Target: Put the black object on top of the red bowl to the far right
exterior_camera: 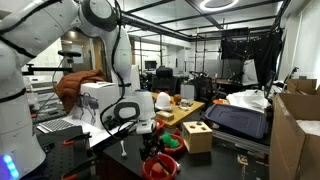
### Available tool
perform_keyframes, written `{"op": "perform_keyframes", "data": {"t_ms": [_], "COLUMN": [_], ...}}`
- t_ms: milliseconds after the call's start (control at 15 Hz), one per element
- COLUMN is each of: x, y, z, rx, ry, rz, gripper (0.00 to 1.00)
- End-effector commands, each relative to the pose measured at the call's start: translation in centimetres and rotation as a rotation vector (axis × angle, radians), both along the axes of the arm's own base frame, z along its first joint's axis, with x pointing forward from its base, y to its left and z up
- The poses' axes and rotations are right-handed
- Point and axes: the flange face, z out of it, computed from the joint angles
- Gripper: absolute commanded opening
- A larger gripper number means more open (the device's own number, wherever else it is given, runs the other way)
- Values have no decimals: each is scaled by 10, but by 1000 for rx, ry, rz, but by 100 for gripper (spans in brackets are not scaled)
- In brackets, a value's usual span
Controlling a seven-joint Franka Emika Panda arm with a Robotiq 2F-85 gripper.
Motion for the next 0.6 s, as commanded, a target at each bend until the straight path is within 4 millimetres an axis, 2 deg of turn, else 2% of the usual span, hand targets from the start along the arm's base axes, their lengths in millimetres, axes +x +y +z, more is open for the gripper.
{"op": "perform_keyframes", "data": {"t_ms": [0, 533], "x": [-11, -14], "y": [-4, -5], "z": [10, 9], "rx": [10, -8], "ry": [-9, -6], "rz": [-20, -23], "gripper": [0, 0]}}
